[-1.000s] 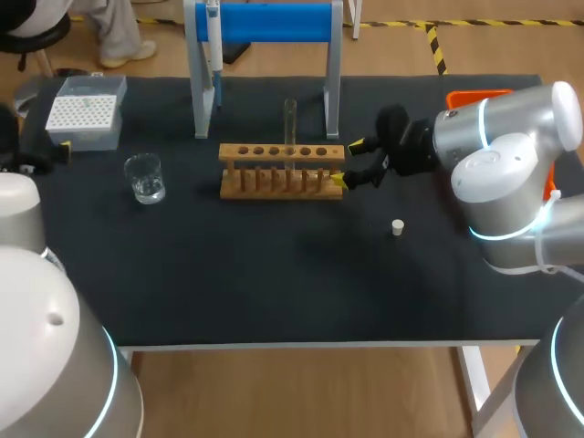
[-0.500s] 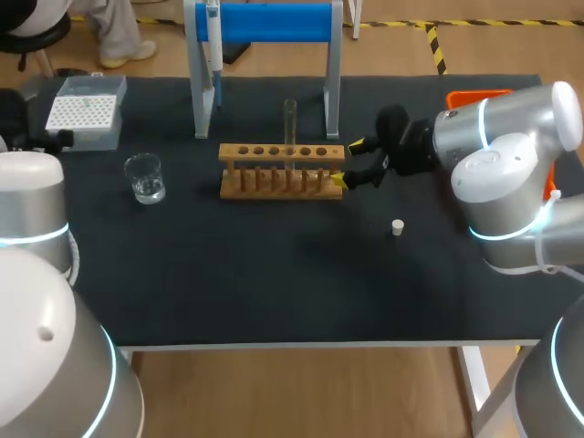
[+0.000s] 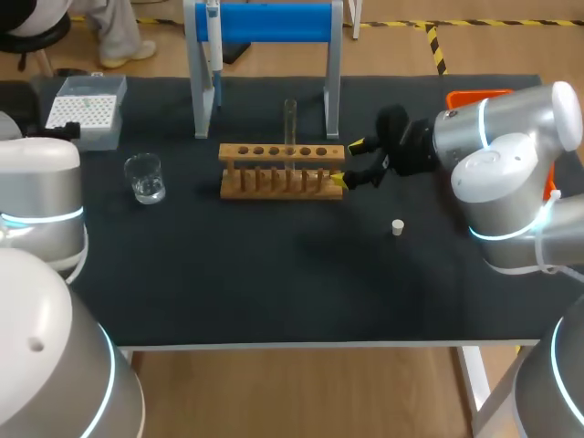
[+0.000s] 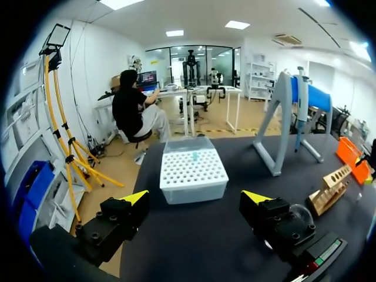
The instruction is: Invert the test tube, pick up the pipette, mount the tip to pipette, aspirate from beaker and dispense into the tube, eject the tip, return the pipette, and cap with the stopper.
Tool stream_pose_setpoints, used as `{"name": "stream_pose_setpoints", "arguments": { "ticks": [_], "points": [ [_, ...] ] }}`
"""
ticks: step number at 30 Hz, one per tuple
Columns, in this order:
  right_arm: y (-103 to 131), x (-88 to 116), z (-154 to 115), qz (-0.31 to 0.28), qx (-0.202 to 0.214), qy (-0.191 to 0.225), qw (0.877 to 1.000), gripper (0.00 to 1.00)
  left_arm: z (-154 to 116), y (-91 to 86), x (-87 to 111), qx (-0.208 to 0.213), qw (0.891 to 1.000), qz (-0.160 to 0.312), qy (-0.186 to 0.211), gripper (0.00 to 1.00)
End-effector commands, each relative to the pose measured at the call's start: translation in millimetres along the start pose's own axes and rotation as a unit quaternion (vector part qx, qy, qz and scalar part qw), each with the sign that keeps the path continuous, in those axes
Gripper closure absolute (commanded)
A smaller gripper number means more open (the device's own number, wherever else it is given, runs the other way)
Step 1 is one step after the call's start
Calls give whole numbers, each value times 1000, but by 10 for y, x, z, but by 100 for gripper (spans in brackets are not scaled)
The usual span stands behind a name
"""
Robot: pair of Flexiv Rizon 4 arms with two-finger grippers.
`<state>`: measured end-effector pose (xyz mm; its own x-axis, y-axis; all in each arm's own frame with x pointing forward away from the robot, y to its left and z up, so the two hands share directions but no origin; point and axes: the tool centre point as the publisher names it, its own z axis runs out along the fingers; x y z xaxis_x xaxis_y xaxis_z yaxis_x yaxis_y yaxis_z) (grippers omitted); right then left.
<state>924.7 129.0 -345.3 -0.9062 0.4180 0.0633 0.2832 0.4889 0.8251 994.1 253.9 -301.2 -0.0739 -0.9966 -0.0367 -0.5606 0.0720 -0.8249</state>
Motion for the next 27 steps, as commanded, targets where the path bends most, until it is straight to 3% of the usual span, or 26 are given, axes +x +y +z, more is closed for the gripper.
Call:
{"name": "stream_pose_setpoints", "arguments": {
  "ticks": [1,2,4,7,9,15,19,22,27],
  "points": [
    [-2,0,-8,0,0,1,1000,0,198,-33,15,-2,1000,0,-6,0],
    [-2,0,-8,0,0,1,1000,0,219,-42,16,-2,1000,1,-6,0],
    [-2,0,-8,0,0,1,1000,0,257,-63,18,-2,1000,2,-5,16],
    [-2,0,-8,0,0,1,1000,0,301,-90,19,-3,1000,4,-5,17],
    [-2,0,-8,0,0,1,1000,0,322,-106,21,-3,1000,4,-5,37],
    [-2,0,-8,0,0,1,1000,0,409,-149,44,-5,1000,4,-2,23],
    [-2,0,-8,0,0,1,1000,0,488,-164,47,-7,1000,0,-1,24],
    [-2,0,-8,0,0,1,1000,0,571,-172,46,-8,1000,-5,-2,19],
    [-2,0,-8,0,0,1,1000,0,691,-180,34,-7,1000,-13,-3,26]
  ]
}}
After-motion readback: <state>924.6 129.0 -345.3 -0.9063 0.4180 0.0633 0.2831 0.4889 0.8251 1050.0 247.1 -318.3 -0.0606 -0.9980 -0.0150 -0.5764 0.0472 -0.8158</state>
